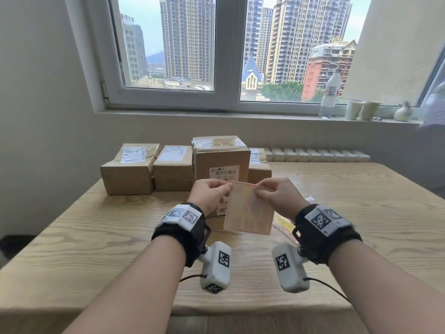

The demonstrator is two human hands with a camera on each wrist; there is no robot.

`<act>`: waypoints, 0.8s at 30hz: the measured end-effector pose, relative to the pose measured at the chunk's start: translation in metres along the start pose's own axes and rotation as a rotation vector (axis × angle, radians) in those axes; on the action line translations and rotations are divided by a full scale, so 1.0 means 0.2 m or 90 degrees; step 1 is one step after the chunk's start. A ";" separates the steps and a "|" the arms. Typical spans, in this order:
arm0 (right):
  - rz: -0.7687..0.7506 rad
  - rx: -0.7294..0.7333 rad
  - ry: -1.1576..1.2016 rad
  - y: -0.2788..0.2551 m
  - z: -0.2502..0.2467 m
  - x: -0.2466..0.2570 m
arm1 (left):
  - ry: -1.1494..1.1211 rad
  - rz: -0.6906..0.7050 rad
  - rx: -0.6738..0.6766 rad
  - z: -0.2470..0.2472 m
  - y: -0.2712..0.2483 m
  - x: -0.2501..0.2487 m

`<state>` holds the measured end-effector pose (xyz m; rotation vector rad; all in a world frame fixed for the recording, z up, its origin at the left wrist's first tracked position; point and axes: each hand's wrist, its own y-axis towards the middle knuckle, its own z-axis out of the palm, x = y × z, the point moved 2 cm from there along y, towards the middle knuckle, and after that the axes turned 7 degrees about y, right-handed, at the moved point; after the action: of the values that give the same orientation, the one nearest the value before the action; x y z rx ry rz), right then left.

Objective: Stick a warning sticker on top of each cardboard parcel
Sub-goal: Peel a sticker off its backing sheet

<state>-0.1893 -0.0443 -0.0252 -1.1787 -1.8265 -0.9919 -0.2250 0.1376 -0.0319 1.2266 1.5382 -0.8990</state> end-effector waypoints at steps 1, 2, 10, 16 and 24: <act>0.008 0.000 0.006 0.00 0.00 0.00 | -0.005 -0.004 0.011 0.00 0.01 0.01; 0.017 0.002 0.008 0.00 0.01 -0.01 | -0.005 -0.006 0.021 0.00 0.01 0.02; 0.003 0.001 -0.063 0.02 0.02 -0.02 | -0.013 0.017 0.041 0.02 0.03 0.05; -0.086 -0.016 -0.144 0.01 0.04 0.02 | -0.020 0.023 0.060 0.06 0.03 0.04; -0.170 -0.062 -0.178 -0.01 0.06 0.02 | -0.124 -0.042 0.127 0.08 0.02 0.02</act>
<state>-0.1945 -0.0333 -0.0264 -1.2011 -2.2229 -1.1189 -0.2176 0.1251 -0.0406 1.1933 1.3651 -1.2031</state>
